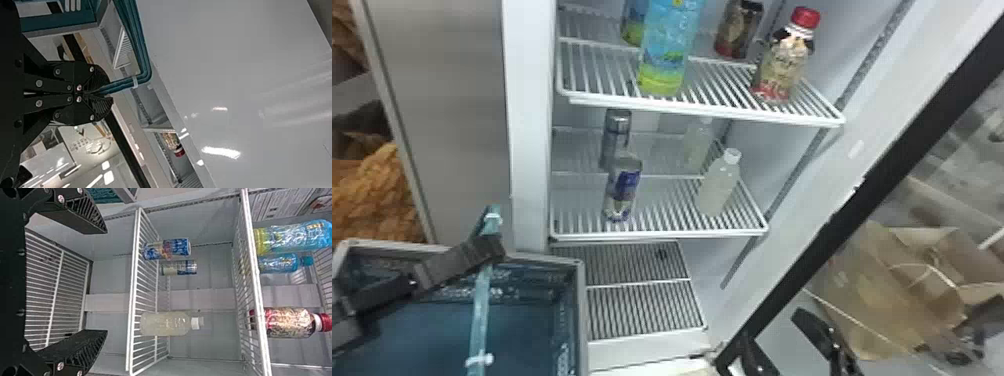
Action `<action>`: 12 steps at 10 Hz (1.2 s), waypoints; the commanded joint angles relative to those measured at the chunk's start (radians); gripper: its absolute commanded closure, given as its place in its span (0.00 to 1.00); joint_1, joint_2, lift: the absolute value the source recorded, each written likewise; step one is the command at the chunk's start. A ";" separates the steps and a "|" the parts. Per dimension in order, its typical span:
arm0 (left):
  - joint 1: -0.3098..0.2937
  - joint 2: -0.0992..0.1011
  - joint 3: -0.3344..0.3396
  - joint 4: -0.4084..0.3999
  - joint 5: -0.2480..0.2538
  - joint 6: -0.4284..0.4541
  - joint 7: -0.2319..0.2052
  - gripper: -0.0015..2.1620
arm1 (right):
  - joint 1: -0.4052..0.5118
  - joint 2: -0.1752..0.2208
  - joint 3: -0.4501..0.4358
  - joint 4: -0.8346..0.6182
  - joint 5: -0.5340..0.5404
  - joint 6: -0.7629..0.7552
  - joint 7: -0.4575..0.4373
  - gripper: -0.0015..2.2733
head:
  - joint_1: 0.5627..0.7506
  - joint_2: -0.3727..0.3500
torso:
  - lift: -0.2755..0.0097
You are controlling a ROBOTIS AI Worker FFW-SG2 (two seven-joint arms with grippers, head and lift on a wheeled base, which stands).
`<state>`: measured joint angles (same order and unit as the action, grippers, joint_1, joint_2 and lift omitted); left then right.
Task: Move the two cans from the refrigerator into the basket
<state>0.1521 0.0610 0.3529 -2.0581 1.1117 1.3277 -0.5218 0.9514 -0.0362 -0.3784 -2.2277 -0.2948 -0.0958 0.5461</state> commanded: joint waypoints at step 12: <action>0.010 -0.009 -0.008 0.000 0.021 -0.007 0.019 0.56 | -0.362 -0.021 0.133 0.167 0.071 0.081 -0.038 0.06 | 0.70 0.16 | 0.20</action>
<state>0.1615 0.0521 0.3457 -2.0580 1.1319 1.3205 -0.5030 0.6095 -0.0568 -0.2524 -2.0717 -0.2289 -0.0242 0.5071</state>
